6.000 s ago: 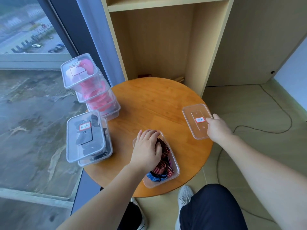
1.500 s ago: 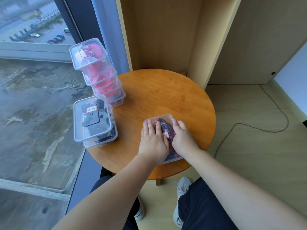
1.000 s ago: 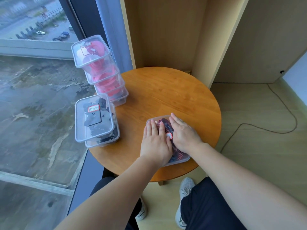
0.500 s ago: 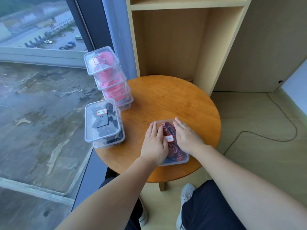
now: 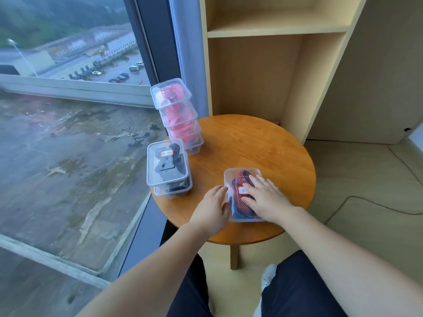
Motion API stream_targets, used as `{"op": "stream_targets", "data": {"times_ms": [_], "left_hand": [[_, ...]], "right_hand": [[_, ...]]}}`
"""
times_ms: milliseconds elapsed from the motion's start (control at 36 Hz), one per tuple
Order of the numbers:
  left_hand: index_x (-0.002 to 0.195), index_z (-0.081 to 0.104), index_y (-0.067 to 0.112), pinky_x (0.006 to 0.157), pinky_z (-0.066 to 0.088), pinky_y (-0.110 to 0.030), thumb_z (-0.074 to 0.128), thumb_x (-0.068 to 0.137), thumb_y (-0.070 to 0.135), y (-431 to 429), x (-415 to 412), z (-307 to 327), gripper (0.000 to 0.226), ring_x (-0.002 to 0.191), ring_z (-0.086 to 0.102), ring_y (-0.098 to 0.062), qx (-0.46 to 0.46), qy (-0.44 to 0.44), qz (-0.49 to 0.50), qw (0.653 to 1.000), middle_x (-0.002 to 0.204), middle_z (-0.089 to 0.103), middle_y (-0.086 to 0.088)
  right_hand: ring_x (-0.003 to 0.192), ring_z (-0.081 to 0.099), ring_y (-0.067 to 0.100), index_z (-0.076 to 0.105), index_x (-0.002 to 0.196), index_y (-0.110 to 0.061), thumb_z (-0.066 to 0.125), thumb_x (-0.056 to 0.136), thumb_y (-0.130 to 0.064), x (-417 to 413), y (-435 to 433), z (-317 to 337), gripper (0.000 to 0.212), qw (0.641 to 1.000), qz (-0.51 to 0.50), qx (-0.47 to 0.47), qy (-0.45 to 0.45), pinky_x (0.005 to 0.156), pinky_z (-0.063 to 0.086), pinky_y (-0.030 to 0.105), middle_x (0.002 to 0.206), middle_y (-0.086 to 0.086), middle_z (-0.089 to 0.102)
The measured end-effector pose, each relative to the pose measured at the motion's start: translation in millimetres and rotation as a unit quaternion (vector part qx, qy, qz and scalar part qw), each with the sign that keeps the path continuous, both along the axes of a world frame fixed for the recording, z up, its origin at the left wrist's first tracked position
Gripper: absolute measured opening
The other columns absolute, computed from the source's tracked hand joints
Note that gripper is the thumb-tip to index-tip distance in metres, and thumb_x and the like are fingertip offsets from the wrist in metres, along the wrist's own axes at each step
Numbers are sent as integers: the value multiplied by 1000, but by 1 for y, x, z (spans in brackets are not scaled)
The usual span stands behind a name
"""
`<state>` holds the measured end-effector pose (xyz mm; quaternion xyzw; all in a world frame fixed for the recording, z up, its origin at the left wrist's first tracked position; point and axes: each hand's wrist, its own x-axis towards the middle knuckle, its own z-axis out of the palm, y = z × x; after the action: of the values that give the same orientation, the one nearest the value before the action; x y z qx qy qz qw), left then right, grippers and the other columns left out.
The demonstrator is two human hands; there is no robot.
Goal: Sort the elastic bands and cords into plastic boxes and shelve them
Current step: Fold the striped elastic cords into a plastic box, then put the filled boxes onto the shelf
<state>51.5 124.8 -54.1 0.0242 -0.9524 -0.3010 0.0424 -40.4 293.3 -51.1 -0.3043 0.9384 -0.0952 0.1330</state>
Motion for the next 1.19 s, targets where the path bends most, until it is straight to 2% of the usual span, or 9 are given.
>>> {"op": "stream_targets", "data": {"times_ms": [139,278,500,611,806,889,972,1083,1195], "left_hand": [[142,45,18,101,32,-19,49,98,24,-6,-15,20,44,130,45,-14,17,28,17,999,143,48,2],[137,49,11,98,33,-15,50,98,19,-11,-48,35,40,122,50,-15,33,63,11,997,135,54,-4],[133,53,5,99,39,-22,51,96,9,-24,-97,78,38,117,55,-20,47,27,10,998,130,58,-8],[129,55,9,92,36,-16,51,95,8,-42,-102,117,35,113,56,-18,59,-12,30,998,125,59,-4],[118,62,7,77,29,-9,53,90,2,-76,-105,197,30,102,59,-22,75,-31,81,993,112,65,-5],[120,62,9,79,33,-14,51,91,4,-90,-110,220,31,103,60,-21,83,-29,101,991,114,65,-5],[124,60,16,84,40,-23,50,94,12,-102,-116,234,32,104,59,-17,86,-32,142,986,120,64,0],[124,61,15,85,40,-23,50,94,13,-111,-129,243,32,99,58,-12,88,-22,204,975,121,63,2],[115,63,20,80,43,-23,53,95,17,-114,-136,252,23,91,59,-11,100,-13,299,949,104,65,9]], "right_hand": [[134,39,24,50,140,-12,45,101,-34,-8,-14,23,44,986,-26,-161,32,111,31,37,145,4,45],[128,47,23,55,136,-9,49,101,-30,-41,-27,38,41,970,-28,-239,35,104,40,33,140,6,51],[121,53,23,60,130,-6,52,100,-25,-88,-39,86,36,967,-34,-252,11,99,45,33,133,7,56],[118,55,22,61,128,-5,53,100,-23,-96,-43,141,34,967,-62,-245,-26,99,46,34,130,6,59],[116,56,18,62,128,-7,53,100,-23,-109,-56,240,34,966,-84,-240,-52,96,42,22,128,4,60],[115,56,16,62,129,-8,53,100,-25,-122,-67,263,35,965,-77,-244,-53,97,41,21,129,3,60],[114,56,14,60,131,-10,53,100,-27,-139,-75,273,36,966,-59,-243,-70,96,42,20,130,2,59],[108,55,11,60,132,-14,53,99,-32,-166,-79,277,38,968,-38,-233,-86,90,44,20,126,-1,60],[105,57,13,58,133,-16,55,97,-39,-199,-75,278,43,961,-49,-229,-148,91,47,25,126,-2,60]]}}
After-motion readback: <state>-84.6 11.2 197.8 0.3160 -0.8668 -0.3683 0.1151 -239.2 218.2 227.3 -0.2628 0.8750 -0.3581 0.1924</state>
